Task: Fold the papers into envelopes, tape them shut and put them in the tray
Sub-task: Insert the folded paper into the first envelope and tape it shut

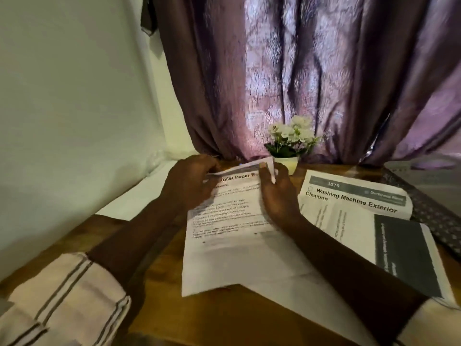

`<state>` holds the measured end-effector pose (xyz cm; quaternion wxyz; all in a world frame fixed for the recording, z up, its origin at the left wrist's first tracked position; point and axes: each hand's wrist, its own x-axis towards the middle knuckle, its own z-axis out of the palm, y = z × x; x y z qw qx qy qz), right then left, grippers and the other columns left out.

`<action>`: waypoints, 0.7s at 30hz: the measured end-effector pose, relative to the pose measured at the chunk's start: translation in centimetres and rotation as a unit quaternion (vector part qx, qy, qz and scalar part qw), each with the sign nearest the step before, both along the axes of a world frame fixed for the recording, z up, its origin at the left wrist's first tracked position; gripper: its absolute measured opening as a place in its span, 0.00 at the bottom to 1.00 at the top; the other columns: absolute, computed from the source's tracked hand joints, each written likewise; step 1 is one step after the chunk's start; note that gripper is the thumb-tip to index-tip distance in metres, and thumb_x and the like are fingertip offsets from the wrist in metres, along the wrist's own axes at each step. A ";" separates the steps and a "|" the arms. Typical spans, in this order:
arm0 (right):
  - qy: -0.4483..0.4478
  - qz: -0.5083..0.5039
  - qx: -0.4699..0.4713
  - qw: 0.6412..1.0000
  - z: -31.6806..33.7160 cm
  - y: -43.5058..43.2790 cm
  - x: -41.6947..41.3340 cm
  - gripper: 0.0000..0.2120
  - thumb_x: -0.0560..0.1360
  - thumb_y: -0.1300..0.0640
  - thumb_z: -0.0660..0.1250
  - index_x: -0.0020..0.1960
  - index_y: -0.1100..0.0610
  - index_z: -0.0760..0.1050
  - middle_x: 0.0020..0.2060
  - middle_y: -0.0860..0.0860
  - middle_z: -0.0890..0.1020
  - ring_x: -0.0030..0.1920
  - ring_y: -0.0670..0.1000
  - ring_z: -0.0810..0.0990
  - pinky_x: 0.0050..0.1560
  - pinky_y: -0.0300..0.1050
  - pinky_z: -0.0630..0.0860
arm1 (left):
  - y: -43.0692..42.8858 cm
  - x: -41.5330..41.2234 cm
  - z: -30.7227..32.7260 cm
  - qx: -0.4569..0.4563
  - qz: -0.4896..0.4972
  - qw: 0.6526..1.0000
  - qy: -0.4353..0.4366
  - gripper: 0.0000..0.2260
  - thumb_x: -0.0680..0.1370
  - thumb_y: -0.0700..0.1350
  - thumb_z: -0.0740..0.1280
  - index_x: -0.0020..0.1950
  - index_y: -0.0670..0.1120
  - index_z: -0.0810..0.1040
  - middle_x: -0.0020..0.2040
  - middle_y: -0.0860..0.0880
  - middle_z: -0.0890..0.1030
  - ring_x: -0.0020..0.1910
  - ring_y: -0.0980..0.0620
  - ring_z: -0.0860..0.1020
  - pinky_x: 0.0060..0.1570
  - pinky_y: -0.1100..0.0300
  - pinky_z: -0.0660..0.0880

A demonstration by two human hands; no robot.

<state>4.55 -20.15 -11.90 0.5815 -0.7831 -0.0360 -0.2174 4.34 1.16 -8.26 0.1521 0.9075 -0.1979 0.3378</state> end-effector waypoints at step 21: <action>-0.081 0.088 -0.032 0.992 -1.1 -0.1 0.4 0.08 0.76 0.54 0.75 0.54 0.53 0.87 0.51 0.46 0.88 0.55 0.45 0.84 0.59 0.42 0.77 | -6.8 0.4 -3.0 0.018 0.022 0.997 -0.075 0.25 0.84 0.58 0.50 0.56 0.49 0.84 0.44 0.48 0.87 0.44 0.44 0.84 0.41 0.48 0.77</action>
